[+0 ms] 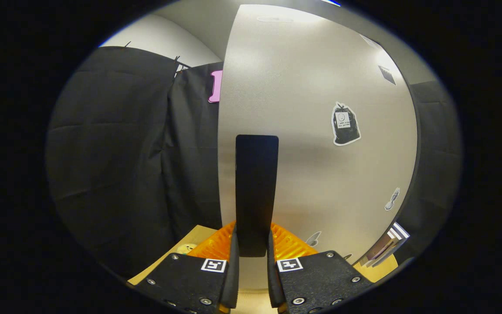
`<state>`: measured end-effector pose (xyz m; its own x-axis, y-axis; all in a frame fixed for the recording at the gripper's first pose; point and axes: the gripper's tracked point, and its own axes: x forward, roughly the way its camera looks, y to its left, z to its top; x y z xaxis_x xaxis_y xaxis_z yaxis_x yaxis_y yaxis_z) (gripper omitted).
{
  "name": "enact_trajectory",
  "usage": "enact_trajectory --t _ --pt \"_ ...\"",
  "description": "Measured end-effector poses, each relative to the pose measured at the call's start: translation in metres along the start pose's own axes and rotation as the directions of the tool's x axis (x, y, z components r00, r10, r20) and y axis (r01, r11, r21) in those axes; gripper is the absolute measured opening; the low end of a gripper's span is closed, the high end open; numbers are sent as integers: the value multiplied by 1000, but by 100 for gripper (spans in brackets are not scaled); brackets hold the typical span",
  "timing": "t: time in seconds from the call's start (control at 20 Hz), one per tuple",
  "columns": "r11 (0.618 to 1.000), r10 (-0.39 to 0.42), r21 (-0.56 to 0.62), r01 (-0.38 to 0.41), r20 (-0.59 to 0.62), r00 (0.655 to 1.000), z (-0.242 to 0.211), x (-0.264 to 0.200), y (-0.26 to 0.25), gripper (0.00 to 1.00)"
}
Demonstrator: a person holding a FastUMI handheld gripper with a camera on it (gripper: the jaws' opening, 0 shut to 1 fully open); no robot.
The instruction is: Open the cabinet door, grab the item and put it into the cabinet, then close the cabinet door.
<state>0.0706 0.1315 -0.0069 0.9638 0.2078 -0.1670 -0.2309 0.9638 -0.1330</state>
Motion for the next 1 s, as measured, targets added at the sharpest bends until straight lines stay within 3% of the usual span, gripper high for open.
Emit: enact_trajectory --t 0.6,1.0 --pt "967 253 -27 -253 35 967 -3 -57 -7 28" --pt "939 344 -14 -343 33 939 -12 -55 -27 28"
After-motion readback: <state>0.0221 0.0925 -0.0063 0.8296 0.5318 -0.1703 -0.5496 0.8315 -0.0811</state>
